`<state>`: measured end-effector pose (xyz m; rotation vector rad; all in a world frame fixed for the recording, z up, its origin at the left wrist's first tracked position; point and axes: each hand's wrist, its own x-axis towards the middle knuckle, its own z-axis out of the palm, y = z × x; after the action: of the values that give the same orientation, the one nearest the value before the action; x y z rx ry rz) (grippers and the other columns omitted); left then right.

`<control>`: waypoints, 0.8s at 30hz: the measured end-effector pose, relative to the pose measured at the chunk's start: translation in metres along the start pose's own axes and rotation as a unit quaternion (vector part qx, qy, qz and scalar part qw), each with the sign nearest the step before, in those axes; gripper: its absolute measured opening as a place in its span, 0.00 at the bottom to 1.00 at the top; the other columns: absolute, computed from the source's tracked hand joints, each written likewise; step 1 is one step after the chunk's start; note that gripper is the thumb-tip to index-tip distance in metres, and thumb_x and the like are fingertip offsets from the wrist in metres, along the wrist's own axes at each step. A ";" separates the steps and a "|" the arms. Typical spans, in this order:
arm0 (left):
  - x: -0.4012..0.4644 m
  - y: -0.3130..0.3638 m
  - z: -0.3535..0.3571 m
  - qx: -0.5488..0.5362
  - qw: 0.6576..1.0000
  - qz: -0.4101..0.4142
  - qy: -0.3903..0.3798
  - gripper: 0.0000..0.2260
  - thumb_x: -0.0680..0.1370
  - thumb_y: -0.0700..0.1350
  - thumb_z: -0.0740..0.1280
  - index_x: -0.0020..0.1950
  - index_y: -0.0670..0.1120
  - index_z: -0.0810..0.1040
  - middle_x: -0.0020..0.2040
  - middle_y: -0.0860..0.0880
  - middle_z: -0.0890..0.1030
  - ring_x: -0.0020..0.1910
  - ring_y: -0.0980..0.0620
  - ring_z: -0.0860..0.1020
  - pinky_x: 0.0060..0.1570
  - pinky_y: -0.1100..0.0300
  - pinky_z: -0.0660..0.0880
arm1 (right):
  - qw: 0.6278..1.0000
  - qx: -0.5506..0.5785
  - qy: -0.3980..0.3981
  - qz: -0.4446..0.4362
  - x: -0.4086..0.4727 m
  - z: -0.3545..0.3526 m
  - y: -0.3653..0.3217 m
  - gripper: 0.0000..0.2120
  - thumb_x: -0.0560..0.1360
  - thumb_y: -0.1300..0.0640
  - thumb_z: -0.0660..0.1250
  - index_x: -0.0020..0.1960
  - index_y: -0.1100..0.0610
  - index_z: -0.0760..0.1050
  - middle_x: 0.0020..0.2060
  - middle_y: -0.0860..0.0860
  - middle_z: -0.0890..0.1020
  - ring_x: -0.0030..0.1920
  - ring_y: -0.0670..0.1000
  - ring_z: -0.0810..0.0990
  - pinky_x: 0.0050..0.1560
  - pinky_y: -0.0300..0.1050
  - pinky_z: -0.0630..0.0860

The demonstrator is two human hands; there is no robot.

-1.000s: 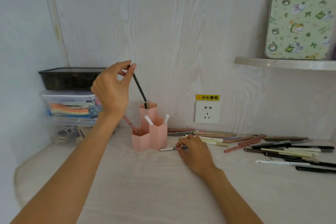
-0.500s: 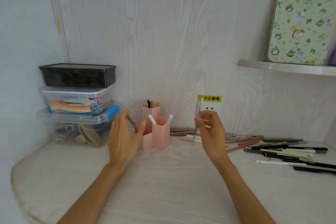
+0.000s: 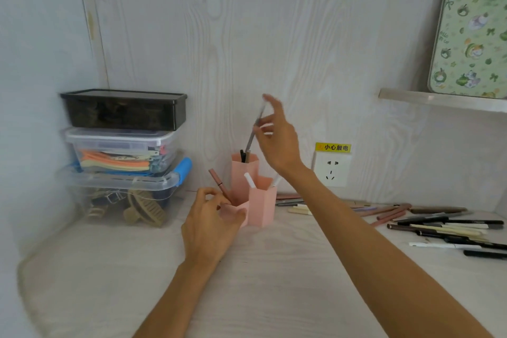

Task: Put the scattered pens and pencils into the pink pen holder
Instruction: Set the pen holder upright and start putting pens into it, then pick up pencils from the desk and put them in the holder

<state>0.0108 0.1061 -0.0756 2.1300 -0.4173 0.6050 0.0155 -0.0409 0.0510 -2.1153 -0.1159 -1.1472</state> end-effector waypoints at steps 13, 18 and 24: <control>0.004 0.008 -0.008 0.051 0.992 0.065 0.097 0.22 0.60 0.48 0.78 0.46 0.49 0.71 0.45 0.54 0.69 0.44 0.51 0.71 0.40 0.59 0.68 | 0.917 -0.300 -0.247 0.094 -0.087 -0.020 0.104 0.16 0.79 0.51 0.57 0.65 0.51 0.70 0.62 0.51 0.74 0.64 0.54 0.70 0.61 0.48 0.65; -0.006 0.022 -0.005 0.031 0.984 0.163 0.068 0.14 0.65 0.44 0.75 0.39 0.50 0.70 0.37 0.57 0.71 0.34 0.55 0.71 0.30 0.61 0.71 | 0.902 -0.330 -0.268 0.080 -0.102 -0.018 0.118 0.18 0.78 0.46 0.55 0.67 0.46 0.66 0.63 0.51 0.69 0.65 0.54 0.65 0.66 0.47 0.57; -0.018 0.027 0.008 0.058 0.972 0.178 -0.139 0.05 0.75 0.52 0.67 0.49 0.57 0.76 0.43 0.60 0.73 0.43 0.61 0.74 0.40 0.68 0.72 | 0.904 -0.323 -0.279 0.032 -0.116 -0.050 0.113 0.17 0.79 0.50 0.55 0.67 0.47 0.68 0.64 0.48 0.71 0.64 0.52 0.69 0.66 0.47 0.61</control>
<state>-0.0159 0.0855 -0.0720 2.2777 -0.9549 0.5395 -0.0451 -0.1274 -0.0816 -2.9718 0.0901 -0.5319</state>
